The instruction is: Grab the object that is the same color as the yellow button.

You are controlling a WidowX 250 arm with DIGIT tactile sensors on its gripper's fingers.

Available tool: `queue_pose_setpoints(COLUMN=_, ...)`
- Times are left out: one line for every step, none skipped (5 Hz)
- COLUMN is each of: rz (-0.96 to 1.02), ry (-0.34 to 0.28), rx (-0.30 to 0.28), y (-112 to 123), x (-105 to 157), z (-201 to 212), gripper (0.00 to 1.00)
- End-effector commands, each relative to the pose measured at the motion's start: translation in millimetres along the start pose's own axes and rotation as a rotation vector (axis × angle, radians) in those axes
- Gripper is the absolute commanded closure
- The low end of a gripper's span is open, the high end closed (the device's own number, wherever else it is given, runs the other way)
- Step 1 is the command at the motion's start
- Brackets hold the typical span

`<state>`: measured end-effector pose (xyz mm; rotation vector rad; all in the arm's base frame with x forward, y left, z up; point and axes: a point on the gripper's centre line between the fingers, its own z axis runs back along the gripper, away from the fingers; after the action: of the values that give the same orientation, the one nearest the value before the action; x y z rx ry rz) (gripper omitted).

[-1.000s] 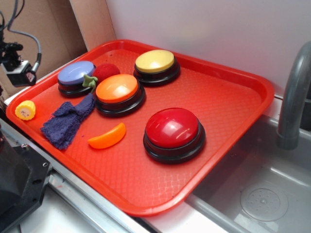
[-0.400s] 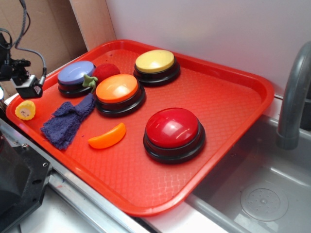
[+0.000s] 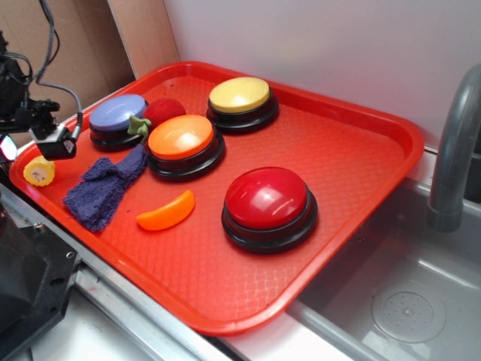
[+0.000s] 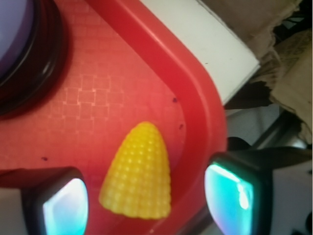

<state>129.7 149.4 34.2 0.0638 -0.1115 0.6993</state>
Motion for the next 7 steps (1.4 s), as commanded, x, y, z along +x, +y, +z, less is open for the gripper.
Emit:
queue_pose_setpoints(rz=-0.046, ry=-0.006, rx=-0.006, y=-9, x=0, z=-7, gripper=0.00)
queue_pose_setpoints(rz=-0.059, ry=-0.004, rx=-0.009, y=-12, x=-2, z=-10, gripper=0.00)
queue_pose_setpoints(rz=-0.067, ry=-0.004, rx=-0.011, y=-15, x=-3, z=-12, gripper=0.00)
queue_pose_setpoints(rz=-0.063, ry=-0.006, rx=-0.011, y=-17, x=-3, z=-13, gripper=0.35)
queue_pose_setpoints(rz=-0.060, ry=-0.013, rx=-0.013, y=-17, x=-4, z=-14, gripper=1.00)
queue_pose_setpoints(rz=-0.065, ry=-0.010, rx=-0.011, y=-18, x=-5, z=-15, gripper=1.00)
queue_pose_setpoints(rz=-0.065, ry=-0.019, rx=-0.014, y=-19, x=-4, z=-8, gripper=1.00)
